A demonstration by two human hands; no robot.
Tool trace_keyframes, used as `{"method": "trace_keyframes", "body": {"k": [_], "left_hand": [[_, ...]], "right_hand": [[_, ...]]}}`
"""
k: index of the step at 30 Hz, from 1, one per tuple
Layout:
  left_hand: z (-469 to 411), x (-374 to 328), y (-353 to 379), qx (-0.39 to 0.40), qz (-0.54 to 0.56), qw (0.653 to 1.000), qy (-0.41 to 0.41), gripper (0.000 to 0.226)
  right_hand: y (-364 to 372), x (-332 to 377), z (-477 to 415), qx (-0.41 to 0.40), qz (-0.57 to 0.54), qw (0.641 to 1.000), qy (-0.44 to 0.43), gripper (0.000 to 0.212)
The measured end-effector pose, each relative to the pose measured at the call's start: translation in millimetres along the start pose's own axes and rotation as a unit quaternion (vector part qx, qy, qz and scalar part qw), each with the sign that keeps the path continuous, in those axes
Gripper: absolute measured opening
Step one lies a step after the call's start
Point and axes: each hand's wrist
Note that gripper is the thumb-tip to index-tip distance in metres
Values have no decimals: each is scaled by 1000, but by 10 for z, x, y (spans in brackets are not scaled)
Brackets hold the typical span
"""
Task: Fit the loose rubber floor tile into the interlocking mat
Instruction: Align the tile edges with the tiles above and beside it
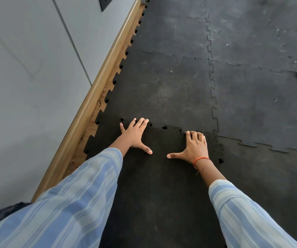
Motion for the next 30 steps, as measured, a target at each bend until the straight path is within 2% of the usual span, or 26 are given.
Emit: {"method": "trace_keyframes", "body": {"k": [10,13,15,16,19,26,30], "left_hand": [[99,23,42,2,-22,1000,0,137],[124,15,37,3,-22,1000,-4,137],[132,11,38,2,-19,1000,-5,136],[132,12,36,3,-17,1000,-4,135],[118,27,60,0,-11,1000,2,134],[143,128,71,-9,-10,1000,18,132],[167,246,54,0,-2,1000,10,133]], "right_hand": [[72,26,92,-4,-10,1000,-4,131],[67,-73,72,-44,-26,999,-2,117],[105,-217,105,-106,-70,989,71,111],[124,-283,134,-115,-108,979,130,114],[135,-366,191,-81,-156,956,236,127],[-48,-305,83,-60,-202,938,277,128],[-51,-197,60,-65,-219,939,259,128]]}}
Point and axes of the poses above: each hand's wrist, its own z-axis away from the middle knuckle, its own y-axis out of the palm, x = y × z, and after that the axes turned 4 degrees about z, right-handed
